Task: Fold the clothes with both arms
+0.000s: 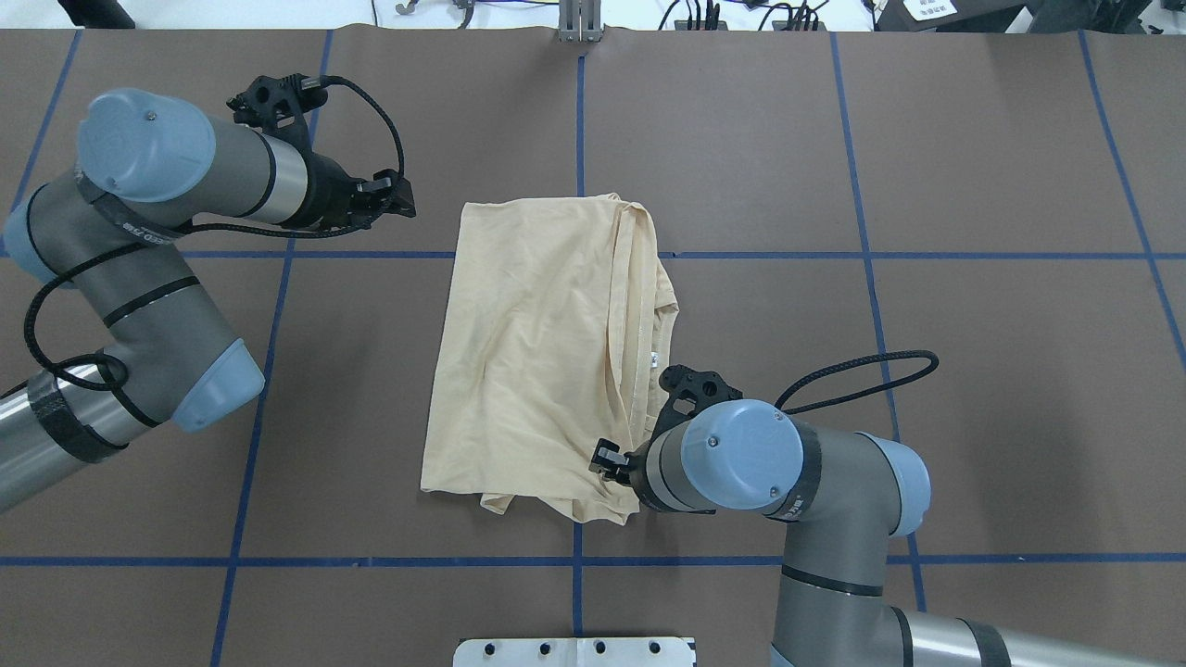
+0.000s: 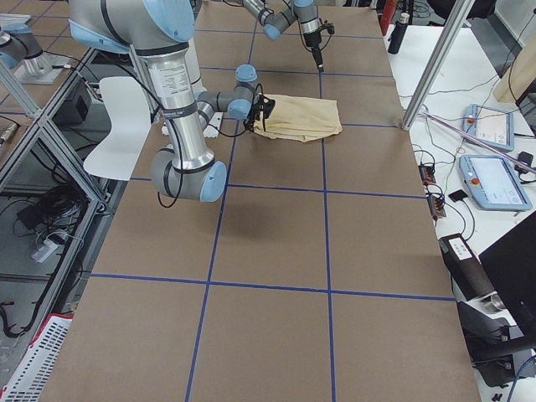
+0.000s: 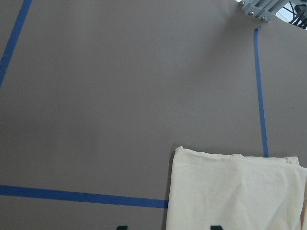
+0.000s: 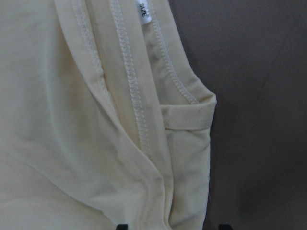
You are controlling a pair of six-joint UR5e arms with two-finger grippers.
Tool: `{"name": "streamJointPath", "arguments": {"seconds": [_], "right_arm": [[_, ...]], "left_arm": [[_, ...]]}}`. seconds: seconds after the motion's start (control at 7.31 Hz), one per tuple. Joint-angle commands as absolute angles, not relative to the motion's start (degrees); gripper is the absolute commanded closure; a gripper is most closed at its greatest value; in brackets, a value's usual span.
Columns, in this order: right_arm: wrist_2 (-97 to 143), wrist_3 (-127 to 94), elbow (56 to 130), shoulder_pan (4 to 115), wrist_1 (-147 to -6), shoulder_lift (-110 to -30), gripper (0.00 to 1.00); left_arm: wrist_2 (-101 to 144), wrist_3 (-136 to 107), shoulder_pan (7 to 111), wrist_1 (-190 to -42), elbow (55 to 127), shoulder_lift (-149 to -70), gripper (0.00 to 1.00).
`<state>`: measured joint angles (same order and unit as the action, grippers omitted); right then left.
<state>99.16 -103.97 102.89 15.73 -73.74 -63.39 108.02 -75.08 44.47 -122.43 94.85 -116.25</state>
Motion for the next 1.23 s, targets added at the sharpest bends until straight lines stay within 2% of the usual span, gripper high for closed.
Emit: {"name": "streamJointPath", "arguments": {"seconds": [0.0, 0.41, 0.68, 0.82, 0.96, 1.09], "right_arm": [[98.7, -111.25, 102.83, 15.03, -72.69, -63.37, 0.43], [96.94, -111.71, 102.39, 13.8, -72.77, -63.63, 0.43], [96.86, -112.93, 102.22, 13.97, -72.77, -63.37, 0.7], [96.86, -113.37, 102.22, 14.5, -72.77, -63.28, 0.78], [96.86, -113.73, 102.13, 14.59, -72.77, -63.28, 0.95], [96.86, -113.73, 102.13, 15.11, -72.77, -63.19, 1.0]], "left_arm": [[108.02, -75.06, 44.47, -122.43, 94.92, -116.28, 0.35], [108.02, -75.15, 44.47, -122.43, 94.92, -116.19, 0.35], [108.02, -75.15, 44.47, -122.43, 94.92, -116.19, 0.35], [108.02, -75.15, 44.47, -122.43, 94.92, -116.1, 0.35], [108.02, -75.15, 44.47, -122.43, 95.01, -115.84, 0.35], [108.02, -75.15, 44.47, -122.43, 95.01, -115.84, 0.35]]}}
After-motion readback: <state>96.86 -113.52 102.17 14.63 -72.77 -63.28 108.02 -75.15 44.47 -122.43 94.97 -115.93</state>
